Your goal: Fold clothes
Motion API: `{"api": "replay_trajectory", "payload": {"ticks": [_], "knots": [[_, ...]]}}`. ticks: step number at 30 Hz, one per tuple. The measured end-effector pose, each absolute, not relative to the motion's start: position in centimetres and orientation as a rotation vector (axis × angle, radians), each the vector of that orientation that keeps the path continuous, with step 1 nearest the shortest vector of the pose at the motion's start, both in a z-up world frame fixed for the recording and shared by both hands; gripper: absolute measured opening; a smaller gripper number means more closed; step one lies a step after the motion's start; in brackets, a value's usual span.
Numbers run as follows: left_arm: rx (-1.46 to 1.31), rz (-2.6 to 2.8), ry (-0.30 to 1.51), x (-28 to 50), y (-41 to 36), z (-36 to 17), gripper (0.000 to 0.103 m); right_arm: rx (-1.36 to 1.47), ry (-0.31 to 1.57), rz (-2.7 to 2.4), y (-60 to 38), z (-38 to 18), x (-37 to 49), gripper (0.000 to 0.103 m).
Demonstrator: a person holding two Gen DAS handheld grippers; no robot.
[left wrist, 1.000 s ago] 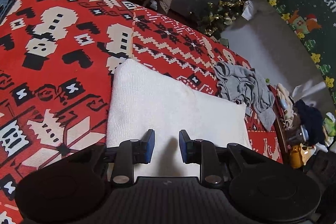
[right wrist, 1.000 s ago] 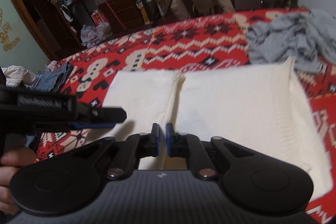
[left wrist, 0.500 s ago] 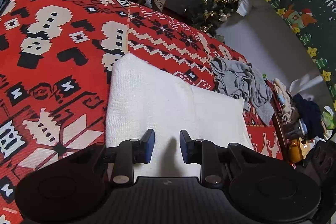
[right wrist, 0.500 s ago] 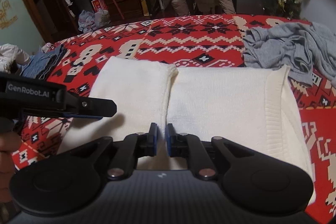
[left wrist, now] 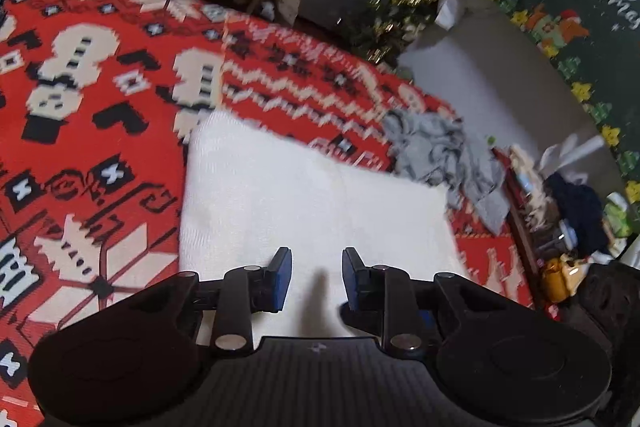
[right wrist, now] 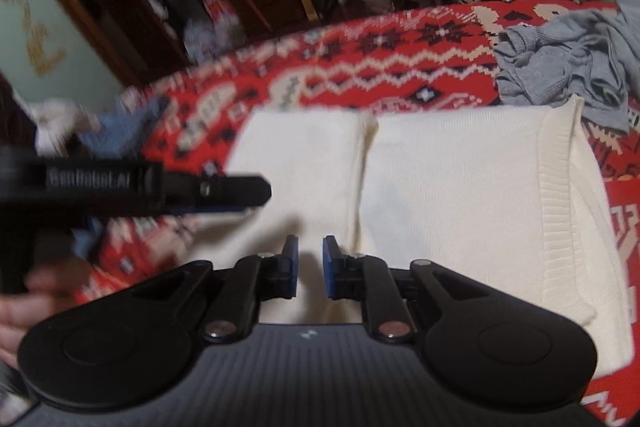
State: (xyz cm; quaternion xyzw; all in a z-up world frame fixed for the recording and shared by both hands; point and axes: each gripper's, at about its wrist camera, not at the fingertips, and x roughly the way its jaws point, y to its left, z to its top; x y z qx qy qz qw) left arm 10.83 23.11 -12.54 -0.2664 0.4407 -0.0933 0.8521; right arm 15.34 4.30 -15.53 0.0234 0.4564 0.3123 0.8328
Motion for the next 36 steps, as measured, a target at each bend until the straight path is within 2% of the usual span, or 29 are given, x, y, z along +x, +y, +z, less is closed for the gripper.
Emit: {"api": "replay_trajectory", "payload": {"ticks": [9,12,14,16,23,30,33,35,36], "knots": [[-0.553,-0.213,0.911,10.7,23.0,-12.0,0.025,0.003,0.904,0.553,0.3,-13.4,15.1,0.012],[-0.545,-0.203,0.911,10.7,23.0,-11.8,0.025,0.027,0.853,0.445,-3.3,-11.8,15.6,0.020],[-0.549,-0.193,0.901,10.6,23.4,-11.5,0.025,0.031,0.847,0.371,-5.7,-11.6,16.4,0.022],[-0.555,-0.184,0.891,10.5,23.8,-11.1,0.025,0.028,0.873,0.318,-7.9,-11.9,17.1,0.025],[-0.581,-0.147,0.873,10.3,25.4,-10.6,0.025,0.081,1.000,0.264,-10.2,-14.8,19.8,0.025],[-0.610,-0.129,0.887,10.4,26.2,-10.7,0.025,0.050,0.979,0.305,-8.9,-16.2,20.6,0.025],[-0.610,-0.128,0.891,10.4,26.2,-10.7,0.025,0.045,0.972,0.325,-8.4,-16.3,21.0,0.022],[-0.605,-0.126,0.891,10.4,26.1,-10.7,0.025,0.042,0.967,0.324,-8.1,-16.2,21.0,0.015],[-0.603,-0.124,0.891,10.4,26.1,-10.6,0.025,0.041,0.964,0.319,-7.9,-16.1,20.9,0.008]]}}
